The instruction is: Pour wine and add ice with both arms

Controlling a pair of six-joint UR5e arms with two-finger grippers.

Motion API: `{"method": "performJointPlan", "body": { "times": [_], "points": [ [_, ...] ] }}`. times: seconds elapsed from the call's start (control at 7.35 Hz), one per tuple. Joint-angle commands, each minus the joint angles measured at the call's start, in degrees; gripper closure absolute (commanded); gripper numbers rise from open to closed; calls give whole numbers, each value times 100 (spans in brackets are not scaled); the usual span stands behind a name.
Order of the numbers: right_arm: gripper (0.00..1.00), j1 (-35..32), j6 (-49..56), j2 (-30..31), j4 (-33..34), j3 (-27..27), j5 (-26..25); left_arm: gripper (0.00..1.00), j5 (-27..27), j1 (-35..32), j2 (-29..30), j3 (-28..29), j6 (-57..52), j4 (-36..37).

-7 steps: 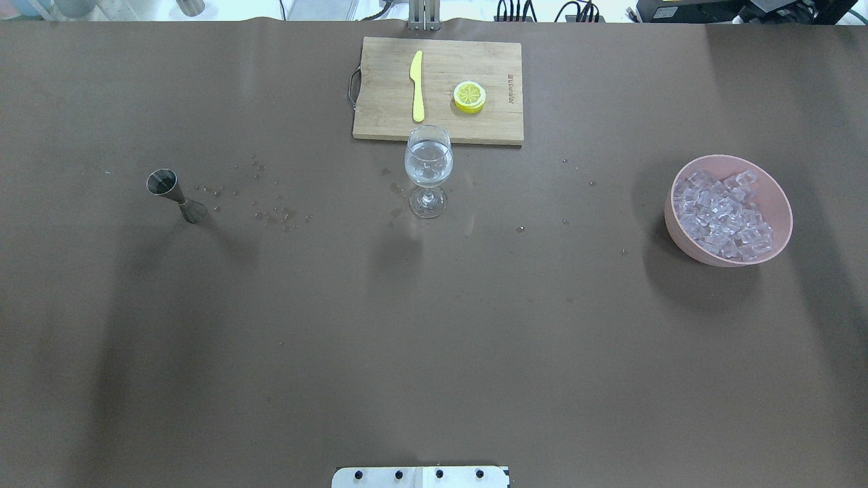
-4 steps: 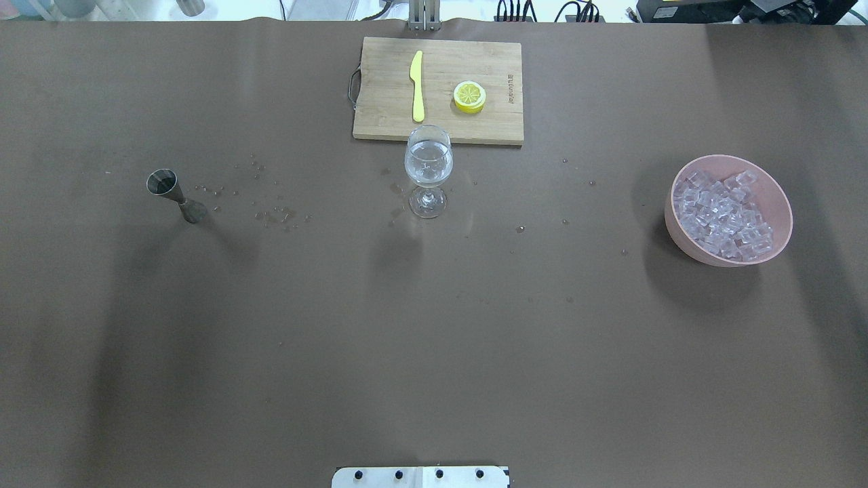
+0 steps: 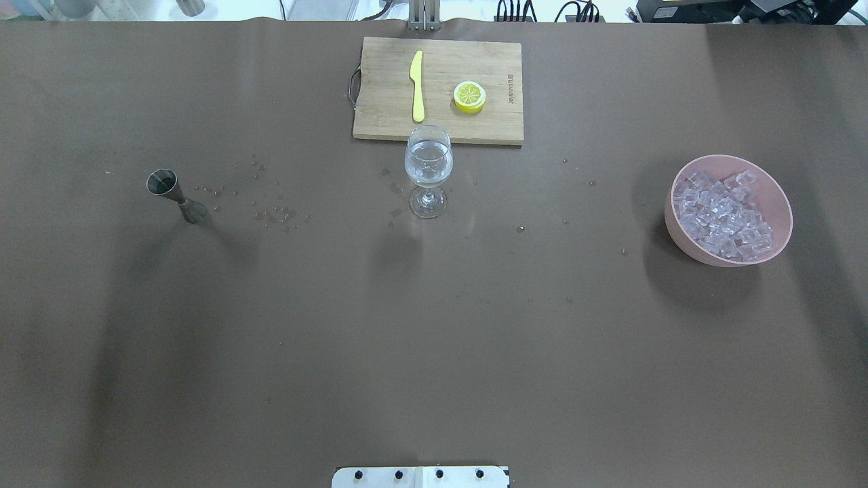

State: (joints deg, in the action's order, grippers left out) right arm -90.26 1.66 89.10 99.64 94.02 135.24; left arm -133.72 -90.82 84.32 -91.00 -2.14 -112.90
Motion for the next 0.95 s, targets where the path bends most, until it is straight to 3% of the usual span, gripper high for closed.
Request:
{"method": "performJointPlan", "body": {
  "times": [0.0, 0.54, 0.68, 0.82],
  "points": [
    [0, 0, 19, 98, -6, 72, 108, 2, -110, 55, 32, -547, 1519, 31],
    [0, 0, 10, 345, -6, 468, 99, 2, -67, 1222, 49, -2769, 5328, 558],
    [0, 0, 10, 345, -15, 494, 108, 2, 473, 1825, 145, -3201, 6312, 558],
    [0, 0, 19, 345, -6, 494, 108, 2, 1679, 2753, 155, -3518, 7384, 619]
  ]
}}
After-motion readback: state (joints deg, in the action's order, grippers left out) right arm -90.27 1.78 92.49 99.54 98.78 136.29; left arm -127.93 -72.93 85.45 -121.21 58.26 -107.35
